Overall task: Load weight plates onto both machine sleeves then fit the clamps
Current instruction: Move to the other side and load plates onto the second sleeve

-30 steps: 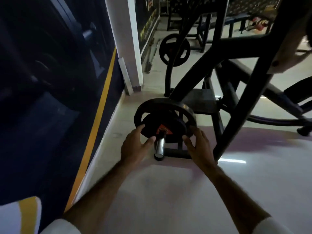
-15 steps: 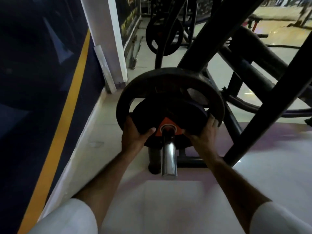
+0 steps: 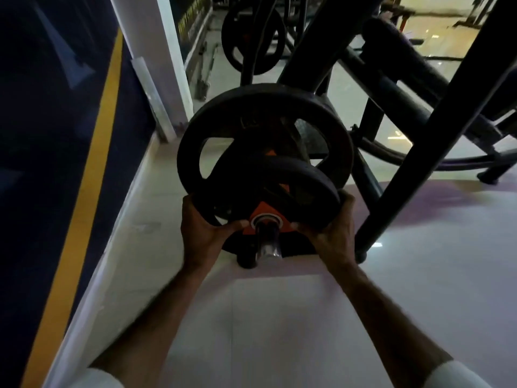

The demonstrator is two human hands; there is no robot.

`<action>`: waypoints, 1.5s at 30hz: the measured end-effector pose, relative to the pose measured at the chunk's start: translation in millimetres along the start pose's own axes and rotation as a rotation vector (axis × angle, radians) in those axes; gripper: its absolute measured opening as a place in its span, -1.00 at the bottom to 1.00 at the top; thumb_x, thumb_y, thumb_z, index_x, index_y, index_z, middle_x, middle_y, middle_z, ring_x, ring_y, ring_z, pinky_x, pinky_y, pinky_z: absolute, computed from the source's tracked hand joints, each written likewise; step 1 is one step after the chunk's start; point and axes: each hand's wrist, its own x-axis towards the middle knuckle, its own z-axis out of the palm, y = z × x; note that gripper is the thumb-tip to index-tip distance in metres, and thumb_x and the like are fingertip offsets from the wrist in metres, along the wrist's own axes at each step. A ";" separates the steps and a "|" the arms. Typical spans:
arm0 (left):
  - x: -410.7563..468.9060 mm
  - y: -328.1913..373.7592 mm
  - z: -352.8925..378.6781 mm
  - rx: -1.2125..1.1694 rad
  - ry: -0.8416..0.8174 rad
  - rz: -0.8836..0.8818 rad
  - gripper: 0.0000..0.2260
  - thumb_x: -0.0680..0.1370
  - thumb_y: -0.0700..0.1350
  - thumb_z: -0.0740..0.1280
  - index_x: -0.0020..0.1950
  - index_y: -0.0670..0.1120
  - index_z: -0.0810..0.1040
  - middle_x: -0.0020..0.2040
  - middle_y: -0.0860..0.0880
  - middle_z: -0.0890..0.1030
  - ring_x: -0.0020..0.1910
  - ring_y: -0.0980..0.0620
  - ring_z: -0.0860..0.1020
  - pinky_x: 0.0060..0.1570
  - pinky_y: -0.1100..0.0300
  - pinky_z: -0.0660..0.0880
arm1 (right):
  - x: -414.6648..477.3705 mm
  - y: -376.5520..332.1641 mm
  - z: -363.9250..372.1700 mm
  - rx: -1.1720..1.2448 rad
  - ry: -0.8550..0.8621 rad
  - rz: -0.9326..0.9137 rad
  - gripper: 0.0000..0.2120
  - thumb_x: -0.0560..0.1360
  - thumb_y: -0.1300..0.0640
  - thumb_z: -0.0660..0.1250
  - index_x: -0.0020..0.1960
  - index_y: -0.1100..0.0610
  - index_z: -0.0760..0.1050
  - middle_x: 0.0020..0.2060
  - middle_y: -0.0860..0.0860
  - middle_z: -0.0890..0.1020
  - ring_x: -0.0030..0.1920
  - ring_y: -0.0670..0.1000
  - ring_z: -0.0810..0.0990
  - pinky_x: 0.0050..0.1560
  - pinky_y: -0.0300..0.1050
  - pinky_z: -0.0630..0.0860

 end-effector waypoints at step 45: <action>-301.5 750.4 48.9 -0.028 -0.028 0.490 -0.01 0.07 0.40 0.60 0.35 -0.06 0.43 0.23 0.15 0.56 0.23 0.22 0.53 0.13 0.43 0.47 | -73.8 -379.8 -692.7 0.058 0.319 -0.500 0.09 0.25 -0.09 0.65 0.61 0.00 0.12 0.28 0.21 0.55 0.26 0.24 0.59 0.13 0.22 0.60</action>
